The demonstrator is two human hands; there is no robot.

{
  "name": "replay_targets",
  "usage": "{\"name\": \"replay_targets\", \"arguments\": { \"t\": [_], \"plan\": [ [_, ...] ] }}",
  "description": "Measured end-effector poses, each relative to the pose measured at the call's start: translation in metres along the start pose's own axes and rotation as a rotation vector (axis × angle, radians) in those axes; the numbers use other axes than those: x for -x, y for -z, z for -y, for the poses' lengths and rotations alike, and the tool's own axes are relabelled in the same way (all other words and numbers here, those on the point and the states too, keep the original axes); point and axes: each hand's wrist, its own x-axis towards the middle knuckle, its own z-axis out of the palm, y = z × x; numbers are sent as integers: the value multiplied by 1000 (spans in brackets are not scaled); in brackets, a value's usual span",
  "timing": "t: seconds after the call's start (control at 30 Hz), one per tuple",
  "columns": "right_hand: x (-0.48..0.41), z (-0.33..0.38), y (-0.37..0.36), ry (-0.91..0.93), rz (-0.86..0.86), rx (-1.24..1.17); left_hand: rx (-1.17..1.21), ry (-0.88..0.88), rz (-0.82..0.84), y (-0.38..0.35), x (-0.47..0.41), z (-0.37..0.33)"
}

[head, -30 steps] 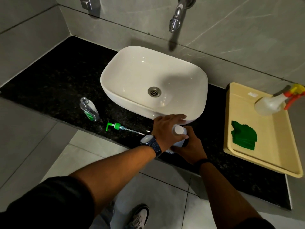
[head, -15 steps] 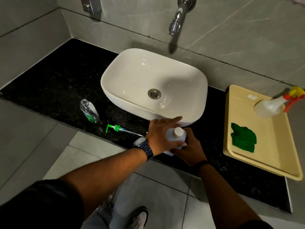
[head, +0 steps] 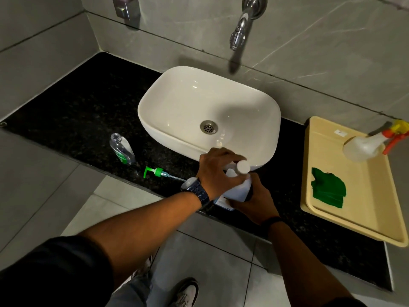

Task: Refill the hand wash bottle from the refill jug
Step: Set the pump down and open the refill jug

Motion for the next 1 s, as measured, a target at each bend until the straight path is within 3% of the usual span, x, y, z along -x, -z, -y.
{"name": "replay_targets", "arguments": {
  "t": [0.1, 0.23, 0.57, 0.77, 0.87, 1.0],
  "plan": [
    [1, -3, 2, -38, -35, -57, 15, 81, -57, 12, -6, 9],
    [1, -9, 0, -46, -32, -21, -165, 202, -61, 33, 14, 49],
    [0, -14, -1, -12, -44, 2, -520, 141, 425, 28, 59, 113],
    [-1, -13, 0, 4, -50, 26, -624, 125, 539, 17, 62, 124],
    [-1, -12, -1, -9, -50, 38, -597, 106, 511, 19, 62, 127],
    [-1, -10, -1, -8, -51, 40, -379, 86, 209, 38, 64, 128]
  ]
}}
